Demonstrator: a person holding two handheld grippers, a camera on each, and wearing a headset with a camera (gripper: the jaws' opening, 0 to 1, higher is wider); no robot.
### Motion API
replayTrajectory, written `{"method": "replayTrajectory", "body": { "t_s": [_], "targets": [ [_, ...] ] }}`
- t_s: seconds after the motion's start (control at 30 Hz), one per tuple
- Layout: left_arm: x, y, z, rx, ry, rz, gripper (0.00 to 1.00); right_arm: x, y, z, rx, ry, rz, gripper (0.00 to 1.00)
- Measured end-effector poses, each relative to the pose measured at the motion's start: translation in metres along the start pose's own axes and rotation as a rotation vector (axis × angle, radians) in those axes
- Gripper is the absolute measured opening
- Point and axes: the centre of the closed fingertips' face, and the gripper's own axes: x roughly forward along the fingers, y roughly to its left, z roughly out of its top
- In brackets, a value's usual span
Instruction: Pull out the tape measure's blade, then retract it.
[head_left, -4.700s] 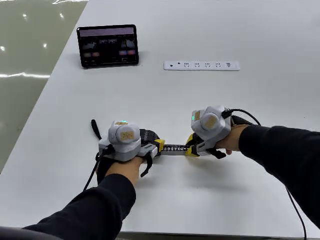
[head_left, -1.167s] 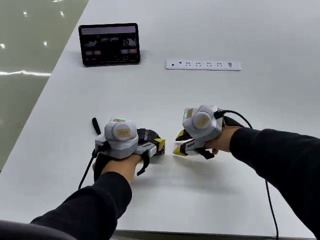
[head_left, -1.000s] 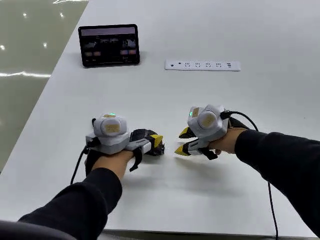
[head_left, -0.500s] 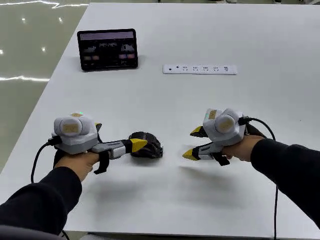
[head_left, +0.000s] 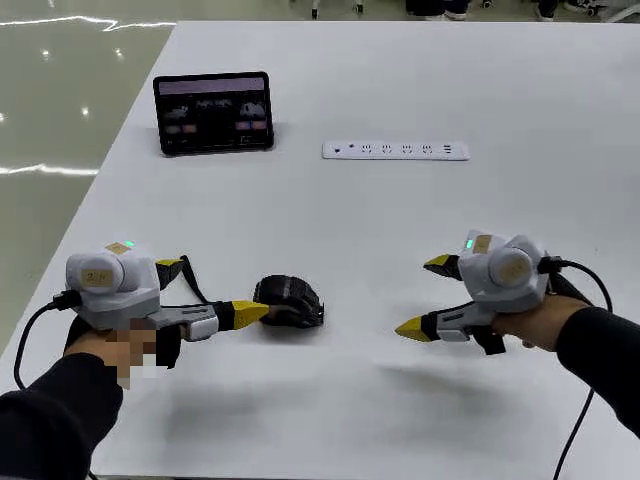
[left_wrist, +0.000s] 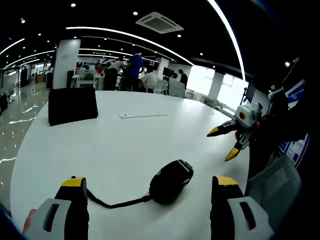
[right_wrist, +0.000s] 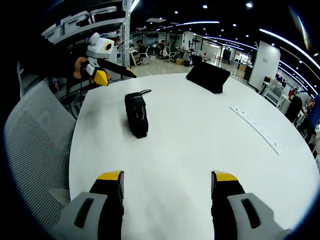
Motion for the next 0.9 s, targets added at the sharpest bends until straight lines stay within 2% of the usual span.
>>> {"method": "replayTrajectory", "body": {
  "t_s": [0.17,0.27,0.3,0.43,0.5,0.57,0.6,0.63,0.9],
  "targets": [
    [-0.009,0.003,-0.001,0.036,0.014,0.006,1.0,-0.032,-0.001,-0.011,0.033,-0.015,-0.049,0.78],
    [-0.017,0.005,0.003,0.012,-0.012,-0.002,1.0,-0.05,-0.002,-0.021,0.05,-0.021,-0.074,0.81],
    [-0.02,0.009,0.004,0.023,-0.018,0.014,1.0,-0.057,-0.002,-0.024,0.052,-0.02,-0.084,0.82],
    [-0.03,0.015,0.003,0.029,-0.021,0.03,1.0,-0.083,0.0,-0.035,0.063,-0.013,-0.115,0.86],
    [-0.034,0.016,0.001,0.032,-0.018,0.028,1.0,-0.093,-0.001,-0.04,0.067,-0.013,-0.129,0.88],
    [-0.04,0.017,-0.001,0.061,-0.006,0.039,1.0,-0.106,-0.002,-0.045,0.078,-0.019,-0.151,0.89],
    [-0.043,0.015,-0.001,0.056,-0.01,0.025,1.0,-0.113,-0.001,-0.047,0.083,-0.02,-0.16,0.89],
    [-0.046,0.012,-0.003,0.043,-0.002,0.009,1.0,-0.116,-0.001,-0.049,0.087,-0.022,-0.164,0.89],
    [-0.069,0.014,-0.009,0.08,0.005,0.013,1.0,-0.135,0.003,-0.065,0.137,-0.052,-0.207,0.93]
  ]
}}
